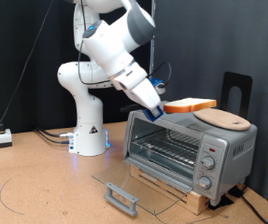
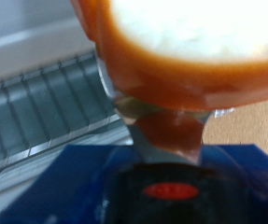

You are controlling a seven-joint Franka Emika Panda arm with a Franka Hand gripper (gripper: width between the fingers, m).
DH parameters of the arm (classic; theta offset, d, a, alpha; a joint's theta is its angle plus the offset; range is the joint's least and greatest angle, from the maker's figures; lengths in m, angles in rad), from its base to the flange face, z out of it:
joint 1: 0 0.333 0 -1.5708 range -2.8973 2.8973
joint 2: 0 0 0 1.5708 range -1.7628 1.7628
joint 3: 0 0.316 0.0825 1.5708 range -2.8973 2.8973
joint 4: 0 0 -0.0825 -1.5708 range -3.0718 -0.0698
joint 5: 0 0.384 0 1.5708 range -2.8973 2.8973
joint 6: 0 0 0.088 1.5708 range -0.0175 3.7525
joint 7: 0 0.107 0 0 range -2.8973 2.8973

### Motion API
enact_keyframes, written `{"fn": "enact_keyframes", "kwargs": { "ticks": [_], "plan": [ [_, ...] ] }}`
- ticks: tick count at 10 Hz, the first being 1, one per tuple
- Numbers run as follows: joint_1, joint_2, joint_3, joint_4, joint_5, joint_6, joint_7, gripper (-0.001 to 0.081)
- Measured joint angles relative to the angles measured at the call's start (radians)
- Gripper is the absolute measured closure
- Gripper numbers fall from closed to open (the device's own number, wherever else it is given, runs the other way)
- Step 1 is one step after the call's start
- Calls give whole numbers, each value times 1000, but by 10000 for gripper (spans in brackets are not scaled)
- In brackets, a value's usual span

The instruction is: Make a piece of toast with the oven

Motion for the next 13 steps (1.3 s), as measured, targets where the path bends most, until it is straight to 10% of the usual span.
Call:
{"fn": "enact_keyframes", "kwargs": {
  "ticks": [9, 13],
  "plan": [
    [-151, 10, -189, 66, -162, -149, -146, 394],
    [-151, 12, -193, 61, -223, -263, -255, 394]
  ]
}}
